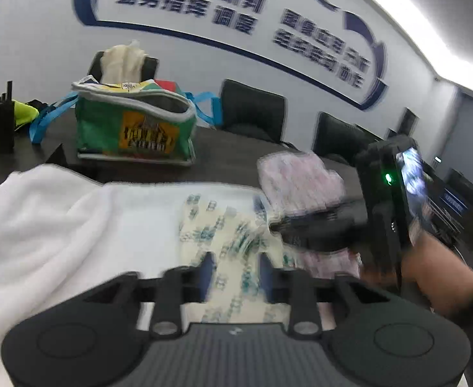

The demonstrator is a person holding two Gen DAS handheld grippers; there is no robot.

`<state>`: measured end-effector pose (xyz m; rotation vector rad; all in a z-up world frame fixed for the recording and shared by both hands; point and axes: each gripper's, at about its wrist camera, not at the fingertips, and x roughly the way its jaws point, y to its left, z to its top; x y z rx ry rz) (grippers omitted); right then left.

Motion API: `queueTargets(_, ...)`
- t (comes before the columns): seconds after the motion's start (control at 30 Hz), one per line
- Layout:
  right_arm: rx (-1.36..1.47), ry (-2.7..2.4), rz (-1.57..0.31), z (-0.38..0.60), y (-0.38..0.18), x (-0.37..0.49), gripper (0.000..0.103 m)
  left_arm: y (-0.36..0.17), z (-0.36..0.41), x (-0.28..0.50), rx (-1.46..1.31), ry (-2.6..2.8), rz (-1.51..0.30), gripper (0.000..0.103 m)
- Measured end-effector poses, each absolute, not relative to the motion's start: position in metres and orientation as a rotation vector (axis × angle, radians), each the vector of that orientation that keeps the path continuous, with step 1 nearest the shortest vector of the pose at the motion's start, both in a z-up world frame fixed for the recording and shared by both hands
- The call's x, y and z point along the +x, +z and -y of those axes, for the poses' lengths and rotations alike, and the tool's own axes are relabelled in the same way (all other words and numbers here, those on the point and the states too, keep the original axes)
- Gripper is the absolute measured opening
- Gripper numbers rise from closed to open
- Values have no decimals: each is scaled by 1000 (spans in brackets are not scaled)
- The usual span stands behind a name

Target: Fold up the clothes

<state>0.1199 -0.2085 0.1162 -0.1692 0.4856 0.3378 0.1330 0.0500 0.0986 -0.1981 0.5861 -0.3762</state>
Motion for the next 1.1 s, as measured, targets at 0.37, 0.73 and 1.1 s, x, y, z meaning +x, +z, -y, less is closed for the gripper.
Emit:
queueTargets(0.37, -99, 458, -605, 215, 71, -12, 60, 23, -91, -4, -165, -554, -669, 76)
queueTargets(0.73, -89, 510, -645, 181, 24, -113, 3, 17, -70, -85, -341, -490, -707, 4)
queueTargets(1.1, -261, 581, -625, 192, 47, -159, 54, 13, -99, -165, -315, -726, -570, 53)
